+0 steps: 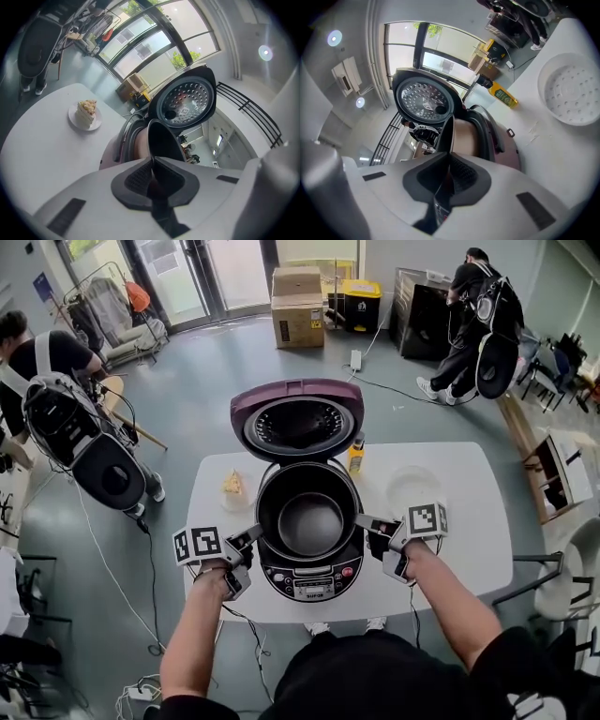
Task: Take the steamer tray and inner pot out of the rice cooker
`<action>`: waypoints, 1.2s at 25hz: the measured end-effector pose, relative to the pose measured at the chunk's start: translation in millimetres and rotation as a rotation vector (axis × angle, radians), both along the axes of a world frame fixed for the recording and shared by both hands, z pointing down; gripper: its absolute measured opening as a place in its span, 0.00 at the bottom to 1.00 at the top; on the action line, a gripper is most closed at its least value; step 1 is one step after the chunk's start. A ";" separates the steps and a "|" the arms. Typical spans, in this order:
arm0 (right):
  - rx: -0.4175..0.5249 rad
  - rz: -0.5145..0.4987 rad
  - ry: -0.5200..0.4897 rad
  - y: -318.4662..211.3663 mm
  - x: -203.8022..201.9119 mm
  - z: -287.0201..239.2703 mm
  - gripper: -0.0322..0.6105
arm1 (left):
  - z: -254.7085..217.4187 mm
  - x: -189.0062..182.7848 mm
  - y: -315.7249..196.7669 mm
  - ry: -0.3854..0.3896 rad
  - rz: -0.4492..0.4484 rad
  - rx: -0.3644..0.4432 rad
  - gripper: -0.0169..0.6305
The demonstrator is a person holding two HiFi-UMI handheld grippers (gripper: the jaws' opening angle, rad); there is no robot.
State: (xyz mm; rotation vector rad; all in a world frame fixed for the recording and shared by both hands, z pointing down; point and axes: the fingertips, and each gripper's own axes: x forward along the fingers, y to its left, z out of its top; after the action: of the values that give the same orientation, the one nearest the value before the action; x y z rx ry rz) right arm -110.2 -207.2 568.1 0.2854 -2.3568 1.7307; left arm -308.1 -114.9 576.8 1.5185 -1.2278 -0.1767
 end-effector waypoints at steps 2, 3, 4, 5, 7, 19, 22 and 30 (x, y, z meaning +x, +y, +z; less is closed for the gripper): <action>0.045 -0.004 -0.008 2.4 0.7 -13.3 0.08 | -14.6 -0.1 2.7 -0.003 0.007 0.035 0.06; 0.071 -0.005 -0.010 3.1 0.8 -20.2 0.08 | -21.8 -0.3 3.4 -0.011 0.010 0.052 0.06; 0.092 -0.003 -0.015 3.5 0.8 -27.1 0.08 | -28.9 -0.4 3.8 -0.021 0.015 0.069 0.06; 0.109 0.002 -0.020 4.1 1.4 -33.3 0.08 | -35.9 -0.2 4.1 -0.031 0.021 0.086 0.06; 0.133 0.017 -0.034 6.7 3.4 -44.8 0.08 | -49.5 0.8 4.9 -0.048 0.036 0.122 0.06; 0.236 0.093 -0.117 8.7 48.9 -106.5 0.08 | -125.6 45.8 -6.2 -0.208 0.096 0.276 0.07; 0.258 0.107 -0.133 1.5 79.9 -114.6 0.08 | -133.6 76.7 -14.8 -0.214 0.097 0.291 0.07; 0.271 0.169 -0.108 -12.8 173.4 -118.5 0.08 | -141.8 164.5 -36.0 -0.230 0.120 0.319 0.07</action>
State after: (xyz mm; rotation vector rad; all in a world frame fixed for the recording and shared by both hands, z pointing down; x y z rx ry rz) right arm 63.2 -220.0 449.6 0.4549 -2.7201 1.5249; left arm -143.6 -150.9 435.0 1.9274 -1.3295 -0.1243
